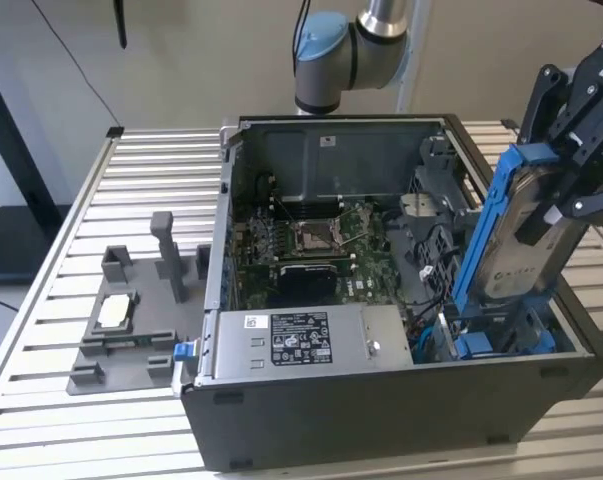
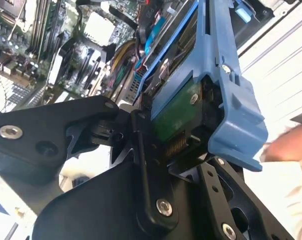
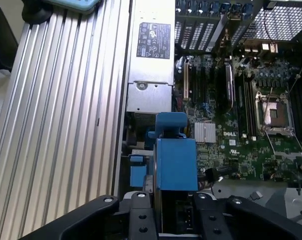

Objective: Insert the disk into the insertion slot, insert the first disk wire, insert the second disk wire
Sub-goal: 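Insert the disk into the insertion slot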

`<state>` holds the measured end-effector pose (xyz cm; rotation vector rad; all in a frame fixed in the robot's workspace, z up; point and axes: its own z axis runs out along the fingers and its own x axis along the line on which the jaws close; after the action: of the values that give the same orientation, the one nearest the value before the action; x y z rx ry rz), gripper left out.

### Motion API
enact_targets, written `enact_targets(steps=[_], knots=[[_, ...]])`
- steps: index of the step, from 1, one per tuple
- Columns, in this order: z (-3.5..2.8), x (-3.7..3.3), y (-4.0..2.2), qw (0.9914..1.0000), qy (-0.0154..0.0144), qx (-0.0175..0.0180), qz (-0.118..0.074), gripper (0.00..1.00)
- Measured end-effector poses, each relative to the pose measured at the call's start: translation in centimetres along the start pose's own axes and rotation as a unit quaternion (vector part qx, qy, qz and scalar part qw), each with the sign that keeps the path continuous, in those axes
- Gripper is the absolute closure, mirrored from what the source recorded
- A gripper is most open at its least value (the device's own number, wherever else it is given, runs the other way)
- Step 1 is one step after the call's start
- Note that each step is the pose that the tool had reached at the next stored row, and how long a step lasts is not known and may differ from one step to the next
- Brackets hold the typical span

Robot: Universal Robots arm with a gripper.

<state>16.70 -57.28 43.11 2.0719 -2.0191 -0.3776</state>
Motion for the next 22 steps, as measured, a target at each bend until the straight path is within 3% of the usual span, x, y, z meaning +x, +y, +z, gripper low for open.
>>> enact_targets(steps=[6,7,10,14,18,22], knots=[[-2.51,-0.05,0.88,1.00000,-0.0001,-0.0017,0.000,0.68],[-2.60,-0.01,0.91,1.00000,-0.0008,-0.0022,0.000,0.68],[-2.48,0.24,0.86,1.00000,-0.0009,-0.0030,0.000,0.68],[-1.82,0.48,0.62,0.99999,-0.0012,-0.0034,0.000,0.68],[-1.18,0.50,0.40,0.99996,-0.0036,-0.0042,0.007,0.68],[-1.14,0.50,0.35,0.99996,-0.0034,-0.0042,0.007,0.68]])
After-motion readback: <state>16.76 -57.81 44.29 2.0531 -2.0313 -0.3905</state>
